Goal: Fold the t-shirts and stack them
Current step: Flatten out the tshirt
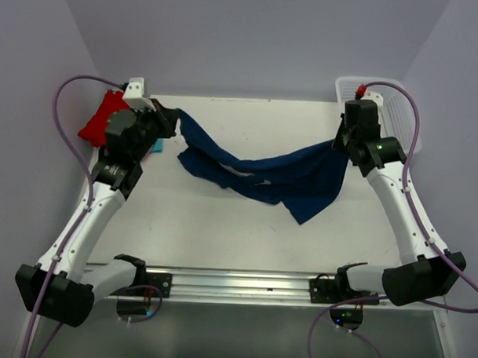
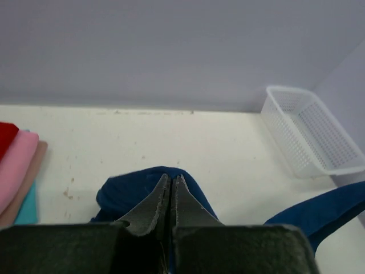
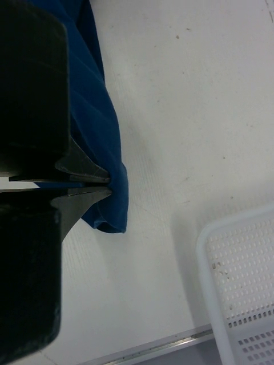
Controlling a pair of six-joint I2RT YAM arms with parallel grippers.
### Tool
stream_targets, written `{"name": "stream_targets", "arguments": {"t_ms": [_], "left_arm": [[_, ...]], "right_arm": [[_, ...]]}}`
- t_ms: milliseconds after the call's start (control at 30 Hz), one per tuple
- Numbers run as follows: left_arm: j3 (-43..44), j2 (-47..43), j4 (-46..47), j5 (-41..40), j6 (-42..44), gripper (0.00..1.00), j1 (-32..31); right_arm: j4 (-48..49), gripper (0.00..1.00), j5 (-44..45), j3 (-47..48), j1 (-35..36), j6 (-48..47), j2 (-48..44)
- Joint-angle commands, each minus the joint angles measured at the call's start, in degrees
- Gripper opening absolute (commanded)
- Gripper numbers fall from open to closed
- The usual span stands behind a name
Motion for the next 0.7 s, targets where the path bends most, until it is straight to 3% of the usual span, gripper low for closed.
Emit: {"name": "stream_targets", "arguments": {"t_ms": [0, 133, 400, 533, 667], "left_arm": [[4.6, -1.7, -8.3, -3.4, -1.1, 0.00, -0.1], [5.7, -7.5, -9.1, -3.2, -1.9, 0.00, -0.7], [10.3, -20.4, -10.5, -3.9, 4.0, 0.00, -5.3], [16.2, -22.2, -14.0, 3.0, 6.9, 0.00, -5.5], [20.9, -22.0, -15.8, 6.8, 10.8, 0.00, -5.1]], "right_arm": [[2.2, 0.00, -1.1, 0.2, 0.3, -1.2, -1.9], [4.9, 0.00, -5.3, -1.4, 0.9, -2.9, -5.5], [11.1, 0.00, -6.9, -5.3, 6.6, -8.1, -17.7], [15.1, 0.00, -8.1, -6.3, 9.0, -11.3, -25.8], [15.6, 0.00, -7.8, -3.0, 9.6, -14.4, -28.2]]}}
